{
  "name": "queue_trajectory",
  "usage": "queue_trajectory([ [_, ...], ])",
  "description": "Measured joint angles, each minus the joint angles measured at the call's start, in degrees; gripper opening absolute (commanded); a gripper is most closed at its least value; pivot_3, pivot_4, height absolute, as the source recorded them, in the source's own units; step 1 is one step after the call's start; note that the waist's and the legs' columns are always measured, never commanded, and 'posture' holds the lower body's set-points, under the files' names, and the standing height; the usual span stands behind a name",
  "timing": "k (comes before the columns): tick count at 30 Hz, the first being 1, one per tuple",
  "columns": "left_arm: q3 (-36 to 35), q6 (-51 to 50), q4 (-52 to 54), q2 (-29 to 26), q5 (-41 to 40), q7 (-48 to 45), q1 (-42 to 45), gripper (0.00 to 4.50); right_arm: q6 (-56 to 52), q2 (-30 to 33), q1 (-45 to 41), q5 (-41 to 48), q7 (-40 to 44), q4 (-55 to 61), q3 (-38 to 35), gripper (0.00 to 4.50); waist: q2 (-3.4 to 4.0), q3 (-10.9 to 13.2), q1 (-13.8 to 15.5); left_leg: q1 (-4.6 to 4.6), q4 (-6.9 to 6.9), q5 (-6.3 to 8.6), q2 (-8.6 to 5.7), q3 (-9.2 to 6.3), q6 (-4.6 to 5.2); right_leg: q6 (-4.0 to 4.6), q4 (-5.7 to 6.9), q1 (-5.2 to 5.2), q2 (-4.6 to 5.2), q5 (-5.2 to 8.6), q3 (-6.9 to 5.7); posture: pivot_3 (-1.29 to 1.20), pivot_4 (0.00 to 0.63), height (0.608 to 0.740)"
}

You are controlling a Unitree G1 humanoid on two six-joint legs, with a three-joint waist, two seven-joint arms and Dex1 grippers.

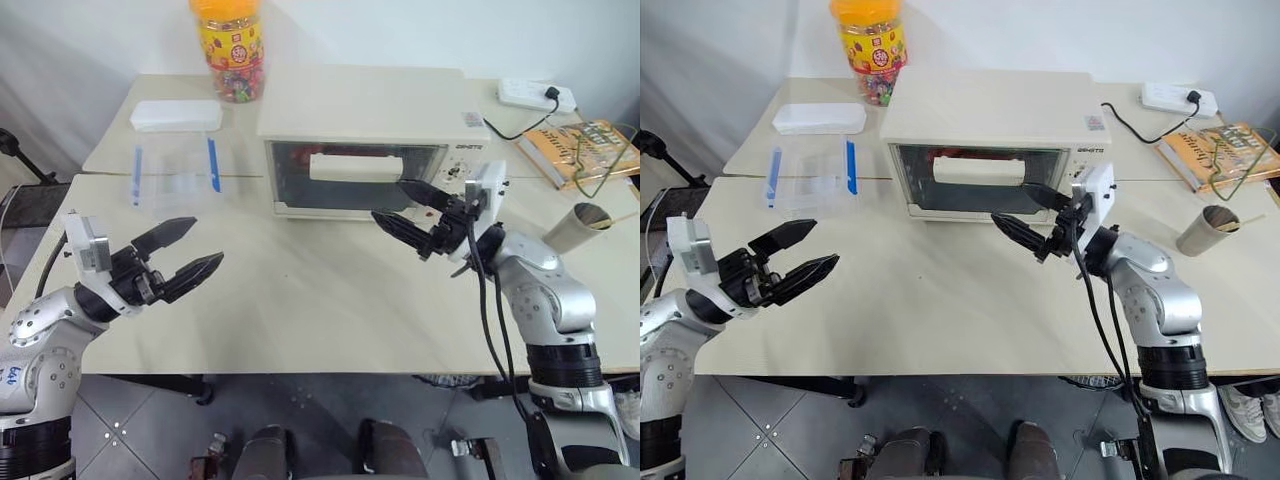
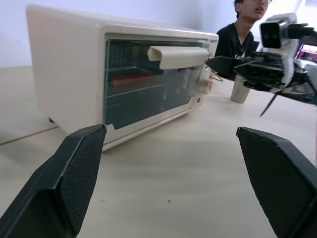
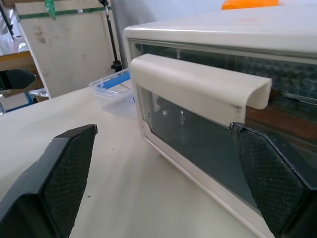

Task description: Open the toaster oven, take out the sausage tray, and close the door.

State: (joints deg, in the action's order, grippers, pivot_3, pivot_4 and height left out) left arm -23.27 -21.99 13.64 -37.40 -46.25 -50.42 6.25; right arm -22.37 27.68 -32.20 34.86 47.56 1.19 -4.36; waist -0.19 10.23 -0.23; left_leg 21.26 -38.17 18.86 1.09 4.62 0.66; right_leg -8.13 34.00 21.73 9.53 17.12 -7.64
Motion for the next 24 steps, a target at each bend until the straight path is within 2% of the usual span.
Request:
queue_trajectory([
  [15, 1.5, 0.0, 1.7, 0.7, 0.3, 0.6, -0.9, 4.47, 1.3, -0.7, -2.8, -5.6, 2.8, -8.0, 1.6, 4.5, 0.0, 0.0, 0.0, -0.01, -0.03, 0.0, 0.01, 0.23, 0.0, 0.0, 0.02, 0.02, 0.0, 0.0, 0.06, 0.0, 0.15, 0.74],
  [24, 1.9, 0.2, 1.7, 0.8, 0.5, 0.2, -0.8, 4.47, 7.0, -1.5, -5.2, -5.3, 6.7, -10.3, 0.1, 4.5, 0.0, 0.0, 0.0, 0.02, 0.01, 0.0, 0.02, 0.31, 0.0, 0.0, 0.02, 0.11, 0.0, 0.0, 0.1, 0.0, 0.15, 0.74],
])
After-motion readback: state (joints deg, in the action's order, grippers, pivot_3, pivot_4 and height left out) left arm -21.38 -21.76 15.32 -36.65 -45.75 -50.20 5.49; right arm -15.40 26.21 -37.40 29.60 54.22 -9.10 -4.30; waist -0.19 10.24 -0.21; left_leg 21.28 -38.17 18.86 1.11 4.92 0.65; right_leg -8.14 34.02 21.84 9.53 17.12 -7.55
